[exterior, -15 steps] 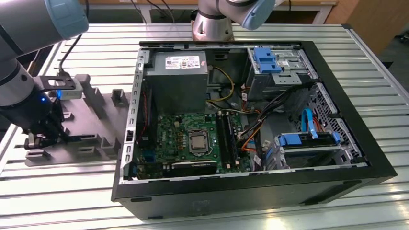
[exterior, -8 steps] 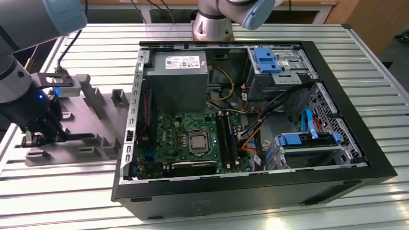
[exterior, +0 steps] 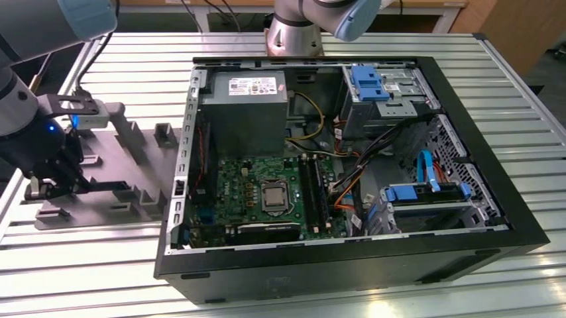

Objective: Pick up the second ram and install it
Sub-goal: 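Pick up the second ram and move it above second insertion slot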

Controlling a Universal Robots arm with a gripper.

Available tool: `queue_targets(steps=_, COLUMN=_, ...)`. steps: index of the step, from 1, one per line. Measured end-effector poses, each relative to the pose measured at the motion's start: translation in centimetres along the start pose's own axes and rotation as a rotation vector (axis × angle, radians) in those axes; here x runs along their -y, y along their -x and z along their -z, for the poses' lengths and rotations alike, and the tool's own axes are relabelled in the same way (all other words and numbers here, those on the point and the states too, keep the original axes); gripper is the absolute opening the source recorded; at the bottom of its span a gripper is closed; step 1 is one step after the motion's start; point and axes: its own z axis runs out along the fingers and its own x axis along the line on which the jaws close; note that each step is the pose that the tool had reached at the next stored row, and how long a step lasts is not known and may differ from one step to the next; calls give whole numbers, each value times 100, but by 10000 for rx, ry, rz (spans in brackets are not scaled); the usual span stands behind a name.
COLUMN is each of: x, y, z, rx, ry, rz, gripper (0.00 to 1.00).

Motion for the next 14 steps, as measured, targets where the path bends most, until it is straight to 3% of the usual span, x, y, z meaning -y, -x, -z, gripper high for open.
queue_targets(steps=14, x=-1, y=1, z=42, rx=3, ry=0, rz=0, gripper=14)
